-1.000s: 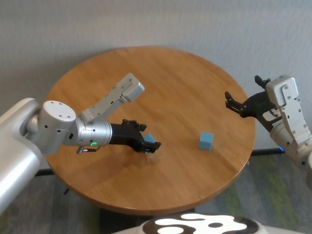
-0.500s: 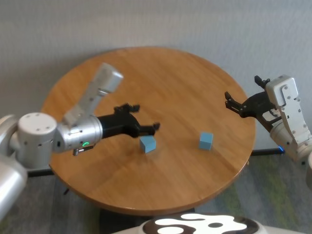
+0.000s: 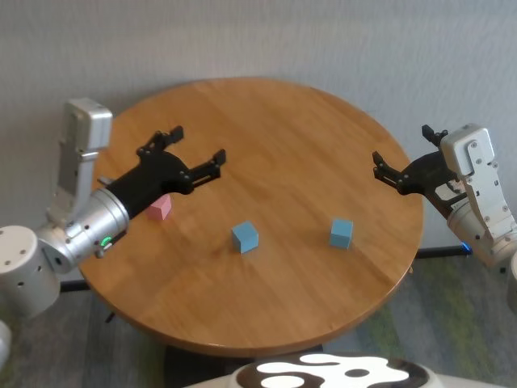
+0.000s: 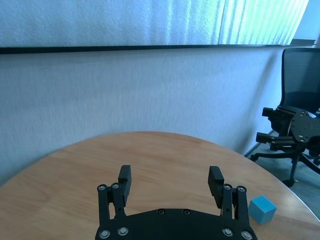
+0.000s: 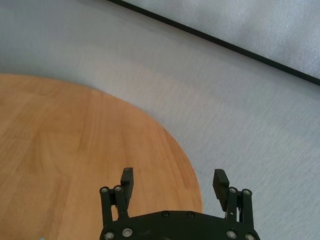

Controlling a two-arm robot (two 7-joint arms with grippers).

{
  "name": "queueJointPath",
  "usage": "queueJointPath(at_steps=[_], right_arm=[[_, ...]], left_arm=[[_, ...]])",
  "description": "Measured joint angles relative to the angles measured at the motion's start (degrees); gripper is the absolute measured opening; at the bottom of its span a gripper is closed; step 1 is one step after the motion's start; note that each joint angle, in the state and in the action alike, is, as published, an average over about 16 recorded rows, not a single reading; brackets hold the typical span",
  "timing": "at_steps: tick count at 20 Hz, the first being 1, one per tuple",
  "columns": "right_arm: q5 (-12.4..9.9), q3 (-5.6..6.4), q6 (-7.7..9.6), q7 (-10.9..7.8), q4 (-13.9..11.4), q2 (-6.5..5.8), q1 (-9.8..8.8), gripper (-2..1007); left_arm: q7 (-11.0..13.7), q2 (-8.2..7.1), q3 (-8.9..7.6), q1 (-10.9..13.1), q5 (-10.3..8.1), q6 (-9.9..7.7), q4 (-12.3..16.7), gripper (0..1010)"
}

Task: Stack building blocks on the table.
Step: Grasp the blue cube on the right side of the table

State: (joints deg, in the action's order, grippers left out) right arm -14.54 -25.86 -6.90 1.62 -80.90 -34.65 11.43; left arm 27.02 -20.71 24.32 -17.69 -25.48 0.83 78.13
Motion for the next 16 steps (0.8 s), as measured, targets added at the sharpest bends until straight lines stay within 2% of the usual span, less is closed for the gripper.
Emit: queueJointPath(at_steps=[3,6,16], right_arm=[[0.0,0.00,0.00,0.00,0.0,0.00,0.00,1005],[0.0,0.00,0.00,0.00,0.0,0.00,0.00,1005],[0.0,0.00,0.00,0.00,0.0,0.00,0.00,1005]], left_arm=[[-0.8,-0.56,-1.64,1.6,0.00,2.63,1.1,1001],[-1.3,-1.05,-3.03,2.8,0.15,4.09,1.7,1001],[-2.6,-1.97,-6.37,5.1,0.46,5.85,2.3,1001]])
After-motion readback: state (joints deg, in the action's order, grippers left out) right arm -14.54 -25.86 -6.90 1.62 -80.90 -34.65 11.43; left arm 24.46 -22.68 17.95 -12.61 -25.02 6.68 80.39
